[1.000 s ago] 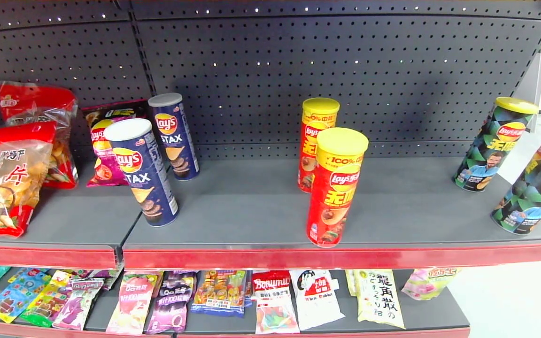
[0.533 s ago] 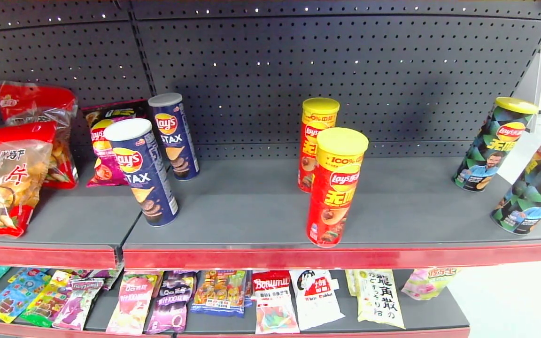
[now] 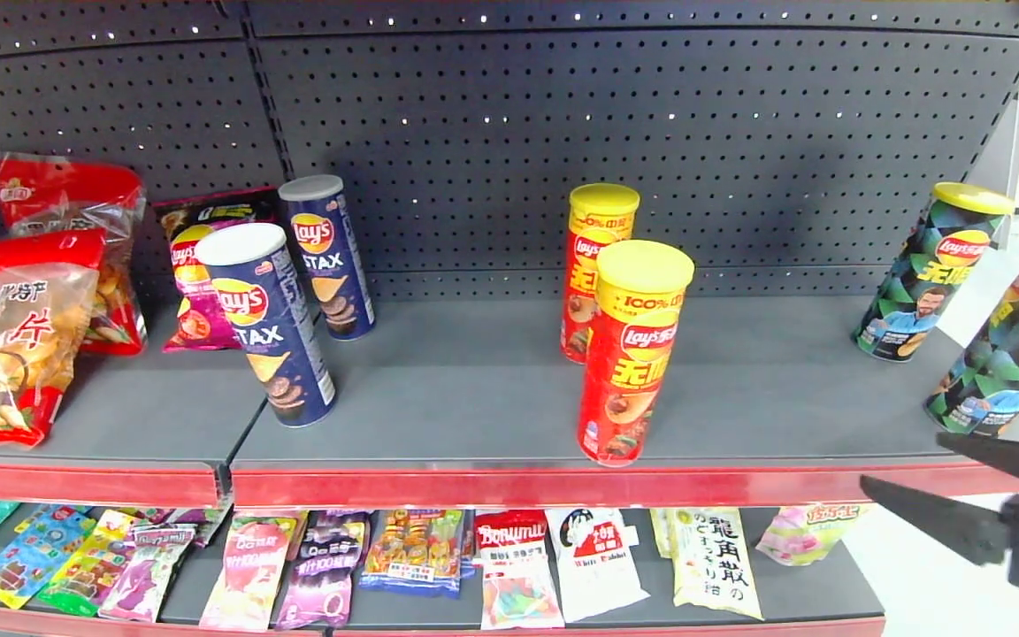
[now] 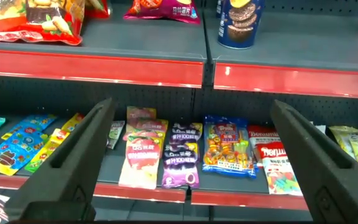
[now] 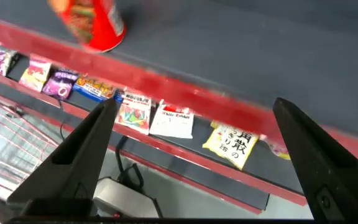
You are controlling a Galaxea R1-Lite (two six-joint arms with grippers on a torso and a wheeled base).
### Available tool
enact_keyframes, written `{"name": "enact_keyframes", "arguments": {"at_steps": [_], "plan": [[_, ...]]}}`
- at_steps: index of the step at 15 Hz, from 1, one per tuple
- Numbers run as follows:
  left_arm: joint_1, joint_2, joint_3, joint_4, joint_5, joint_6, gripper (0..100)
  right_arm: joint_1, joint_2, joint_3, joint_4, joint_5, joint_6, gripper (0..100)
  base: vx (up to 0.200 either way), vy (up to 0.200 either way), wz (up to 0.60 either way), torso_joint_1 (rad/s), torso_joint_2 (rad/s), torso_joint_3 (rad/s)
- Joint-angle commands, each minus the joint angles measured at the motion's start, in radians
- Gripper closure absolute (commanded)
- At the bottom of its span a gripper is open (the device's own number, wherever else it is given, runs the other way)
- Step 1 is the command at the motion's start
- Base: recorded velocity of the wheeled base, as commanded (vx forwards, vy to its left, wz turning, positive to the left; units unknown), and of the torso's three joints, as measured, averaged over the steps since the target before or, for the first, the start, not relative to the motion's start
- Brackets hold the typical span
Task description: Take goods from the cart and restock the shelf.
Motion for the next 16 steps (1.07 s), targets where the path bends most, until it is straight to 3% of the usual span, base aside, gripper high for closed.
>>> {"name": "enact_keyframes", "arguments": {"at_steps": [1, 8, 16], "plan": [[0.001, -0.001, 0.000, -0.002, 0.000, 0.000, 0, 0.032, 0.263, -0.063, -0.107, -0.015, 0.002, 0, 0.000, 0.000, 0.00, 0.000, 0.00, 0.000], [0.001, -0.001, 0.000, -0.002, 0.000, 0.000, 0, 0.098, 0.464, -0.079, -0.257, -0.074, 0.002, 0, 0.000, 0.000, 0.00, 0.000, 0.00, 0.000], [0.001, -0.001, 0.000, -0.002, 0.000, 0.000, 0, 0.208, 0.521, -0.158, -0.257, -0.124, 0.005, 0, 0.000, 0.000, 0.00, 0.000, 0.00, 0.000]]}}
